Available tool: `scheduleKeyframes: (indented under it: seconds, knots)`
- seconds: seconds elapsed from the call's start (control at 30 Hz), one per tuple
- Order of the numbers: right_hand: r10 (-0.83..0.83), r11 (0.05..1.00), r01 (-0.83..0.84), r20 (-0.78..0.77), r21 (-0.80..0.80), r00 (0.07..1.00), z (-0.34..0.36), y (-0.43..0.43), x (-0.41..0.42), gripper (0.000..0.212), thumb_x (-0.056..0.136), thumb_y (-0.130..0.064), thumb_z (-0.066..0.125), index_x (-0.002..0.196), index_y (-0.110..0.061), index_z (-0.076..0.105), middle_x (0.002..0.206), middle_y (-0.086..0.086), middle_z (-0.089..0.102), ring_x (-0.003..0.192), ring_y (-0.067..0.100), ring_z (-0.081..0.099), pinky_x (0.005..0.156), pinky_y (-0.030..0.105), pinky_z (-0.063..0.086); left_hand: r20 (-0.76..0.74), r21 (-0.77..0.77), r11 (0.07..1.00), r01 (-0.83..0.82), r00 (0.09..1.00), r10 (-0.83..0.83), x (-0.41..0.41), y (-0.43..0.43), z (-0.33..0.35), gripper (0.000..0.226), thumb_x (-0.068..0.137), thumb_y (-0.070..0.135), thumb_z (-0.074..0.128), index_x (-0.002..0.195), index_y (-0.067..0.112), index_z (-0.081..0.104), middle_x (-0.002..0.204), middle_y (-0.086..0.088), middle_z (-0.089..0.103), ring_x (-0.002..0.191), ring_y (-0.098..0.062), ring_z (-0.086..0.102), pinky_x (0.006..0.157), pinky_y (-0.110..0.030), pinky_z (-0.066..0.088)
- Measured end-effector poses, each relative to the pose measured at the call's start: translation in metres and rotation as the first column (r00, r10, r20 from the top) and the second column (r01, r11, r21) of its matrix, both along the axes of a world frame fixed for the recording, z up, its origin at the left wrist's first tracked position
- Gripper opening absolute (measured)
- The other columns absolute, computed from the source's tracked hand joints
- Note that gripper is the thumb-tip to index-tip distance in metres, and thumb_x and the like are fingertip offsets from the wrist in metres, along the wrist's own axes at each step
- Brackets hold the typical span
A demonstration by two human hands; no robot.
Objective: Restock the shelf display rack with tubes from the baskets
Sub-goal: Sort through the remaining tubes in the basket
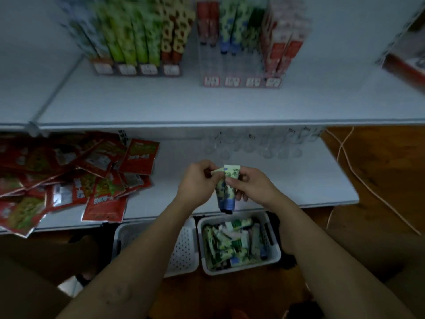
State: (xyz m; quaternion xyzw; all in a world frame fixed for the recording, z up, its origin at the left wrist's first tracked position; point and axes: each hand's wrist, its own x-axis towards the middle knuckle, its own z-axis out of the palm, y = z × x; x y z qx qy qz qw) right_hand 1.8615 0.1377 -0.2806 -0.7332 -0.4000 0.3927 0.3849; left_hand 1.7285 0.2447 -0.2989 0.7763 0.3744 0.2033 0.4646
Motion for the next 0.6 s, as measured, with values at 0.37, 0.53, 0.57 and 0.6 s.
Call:
scheduleKeyframes:
  seconds: [0.37, 0.53, 0.57, 0.6]
  knots:
    - [-0.109, 0.894, -0.023, 0.268, 0.447, 0.957, 0.178, 0.044, 0.022, 0.019, 0.082, -0.018, 0.074, 0.097, -0.022, 0.064, 0.069, 0.005, 0.065, 0.051, 0.017, 0.061, 0.047, 0.029, 0.049, 0.272, 0.448, 0.893, -0.04, 0.958, -0.093, 0.019, 0.043, 0.193, 0.017, 0.087, 0.03, 0.067, 0.082, 0.014, 0.065, 0.065, 0.001, 0.06, 0.057, -0.014, 0.056, 0.055, -0.032, 0.049]
    - [-0.239, 0.838, -0.025, 0.408, 0.546, 0.881, 0.231, 0.066, 0.053, 0.01, 0.08, -0.022, 0.075, 0.085, -0.019, 0.066, 0.072, 0.003, 0.068, 0.059, 0.018, 0.065, 0.055, 0.031, 0.051, 0.371, 0.457, 0.885, -0.093, 0.924, -0.094, 0.049, 0.075, 0.238, 0.013, 0.084, 0.025, 0.071, 0.084, 0.013, 0.066, 0.066, -0.004, 0.06, 0.061, -0.023, 0.058, 0.062, -0.046, 0.055]
    - [-0.299, 0.826, -0.012, 0.456, 0.563, 0.838, 0.24, 0.07, 0.061, 0.012, 0.08, -0.026, 0.076, 0.084, -0.016, 0.069, 0.074, 0.003, 0.069, 0.064, 0.017, 0.065, 0.059, 0.03, 0.051, 0.385, 0.459, 0.881, -0.114, 0.919, -0.081, 0.055, 0.081, 0.244, 0.012, 0.084, 0.025, 0.071, 0.083, 0.014, 0.066, 0.067, -0.005, 0.061, 0.061, -0.022, 0.059, 0.063, -0.046, 0.055]
    - [-0.341, 0.825, -0.007, 0.509, 0.564, 0.791, 0.247, 0.074, 0.068, 0.016, 0.08, -0.028, 0.076, 0.083, -0.014, 0.071, 0.075, 0.002, 0.069, 0.066, 0.015, 0.063, 0.061, 0.025, 0.049, 0.391, 0.461, 0.878, -0.131, 0.918, -0.068, 0.06, 0.086, 0.25, 0.012, 0.084, 0.025, 0.071, 0.082, 0.015, 0.067, 0.069, -0.007, 0.064, 0.062, -0.022, 0.062, 0.062, -0.044, 0.056]
